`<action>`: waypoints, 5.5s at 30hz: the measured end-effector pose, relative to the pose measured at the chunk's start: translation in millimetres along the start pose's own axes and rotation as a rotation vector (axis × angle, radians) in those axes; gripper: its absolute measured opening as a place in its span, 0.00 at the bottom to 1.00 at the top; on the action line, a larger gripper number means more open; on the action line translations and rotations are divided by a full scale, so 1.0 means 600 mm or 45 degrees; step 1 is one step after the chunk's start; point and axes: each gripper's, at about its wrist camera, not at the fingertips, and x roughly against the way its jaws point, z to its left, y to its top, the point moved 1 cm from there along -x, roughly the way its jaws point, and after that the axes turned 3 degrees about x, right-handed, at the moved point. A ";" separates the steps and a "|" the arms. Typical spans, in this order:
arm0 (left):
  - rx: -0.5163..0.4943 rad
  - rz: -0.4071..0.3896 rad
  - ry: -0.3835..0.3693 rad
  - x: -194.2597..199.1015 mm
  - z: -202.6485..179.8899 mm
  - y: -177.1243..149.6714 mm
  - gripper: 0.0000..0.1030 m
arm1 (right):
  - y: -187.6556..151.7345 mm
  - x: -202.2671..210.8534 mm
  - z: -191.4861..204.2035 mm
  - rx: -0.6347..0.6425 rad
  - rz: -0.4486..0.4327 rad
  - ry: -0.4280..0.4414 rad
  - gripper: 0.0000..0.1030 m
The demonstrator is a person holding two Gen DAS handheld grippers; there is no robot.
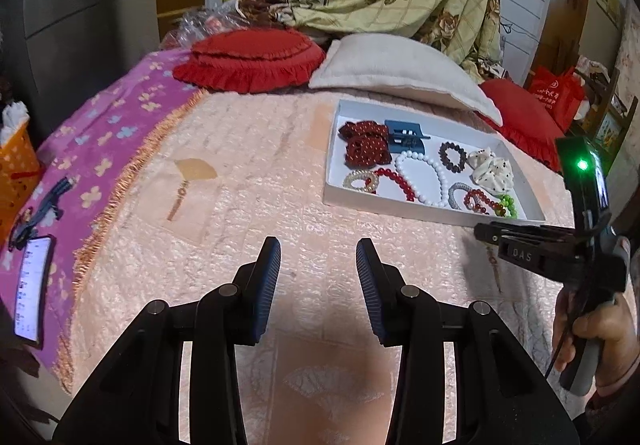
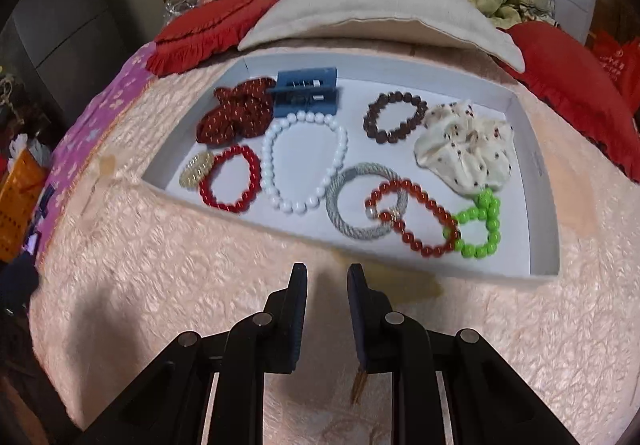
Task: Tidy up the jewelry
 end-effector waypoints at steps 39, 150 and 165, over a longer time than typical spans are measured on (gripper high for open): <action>0.025 -0.033 0.100 0.029 0.025 -0.021 0.38 | 0.036 -0.028 -0.074 -0.152 0.026 -0.157 0.20; -0.065 -0.585 0.292 0.333 -0.033 -0.086 1.00 | -0.188 0.322 0.035 -0.088 -0.435 -0.248 0.45; -0.038 -0.380 0.257 0.279 -0.037 -0.098 1.00 | -0.197 0.302 0.044 -0.065 -0.393 -0.246 0.47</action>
